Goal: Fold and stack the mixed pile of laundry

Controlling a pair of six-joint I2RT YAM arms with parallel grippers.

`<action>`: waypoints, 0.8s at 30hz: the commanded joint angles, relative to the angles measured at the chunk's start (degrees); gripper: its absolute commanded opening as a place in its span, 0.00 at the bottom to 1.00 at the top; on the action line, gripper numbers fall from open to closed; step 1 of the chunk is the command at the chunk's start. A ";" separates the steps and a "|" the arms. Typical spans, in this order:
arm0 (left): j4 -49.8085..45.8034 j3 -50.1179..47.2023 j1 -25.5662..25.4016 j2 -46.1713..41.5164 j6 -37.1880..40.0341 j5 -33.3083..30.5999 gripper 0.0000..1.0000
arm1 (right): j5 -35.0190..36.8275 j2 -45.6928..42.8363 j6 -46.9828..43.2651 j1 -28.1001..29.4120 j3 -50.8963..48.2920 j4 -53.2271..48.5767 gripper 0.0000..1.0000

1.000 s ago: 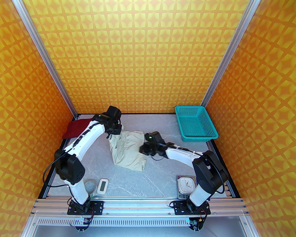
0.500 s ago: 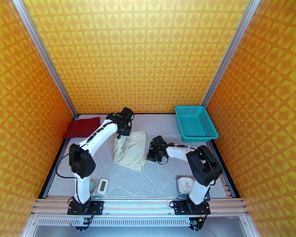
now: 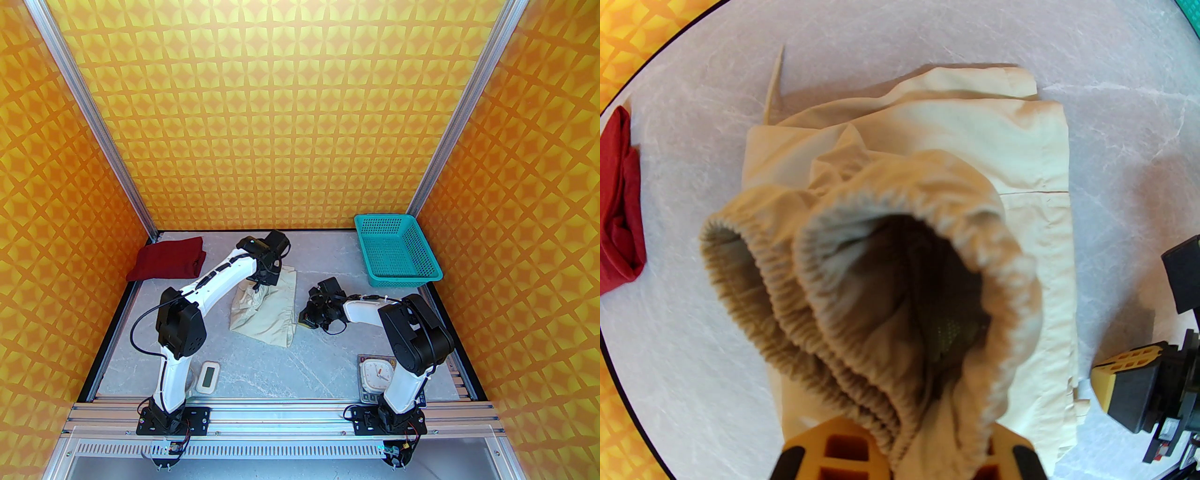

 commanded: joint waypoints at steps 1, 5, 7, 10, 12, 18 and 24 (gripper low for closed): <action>3.60 -3.86 -1.66 -1.87 -4.59 -0.52 0.26 | 4.57 5.22 1.79 0.95 -1.21 8.55 0.00; 10.13 -8.71 -1.95 -3.57 -8.09 5.38 0.59 | 4.47 5.47 2.52 0.59 -1.56 9.90 0.00; 14.64 -11.65 -1.95 -4.92 -10.22 8.85 0.71 | 4.66 4.59 2.39 0.04 -1.89 9.67 0.01; 21.63 -15.21 -1.95 -7.06 -12.75 14.27 0.72 | 5.28 2.43 1.63 -1.18 -2.58 8.48 0.02; 26.55 -17.32 -1.95 -8.21 -14.82 18.64 0.71 | 5.76 1.18 0.58 -1.88 -2.59 6.96 0.03; 38.38 -22.62 -1.76 -12.05 -20.60 29.03 0.72 | 5.90 -2.67 -0.65 -2.16 -2.25 4.53 0.12; 37.88 -27.64 2.58 -18.72 -17.63 29.91 0.62 | 5.24 -8.10 -0.65 -2.12 -1.18 2.92 0.22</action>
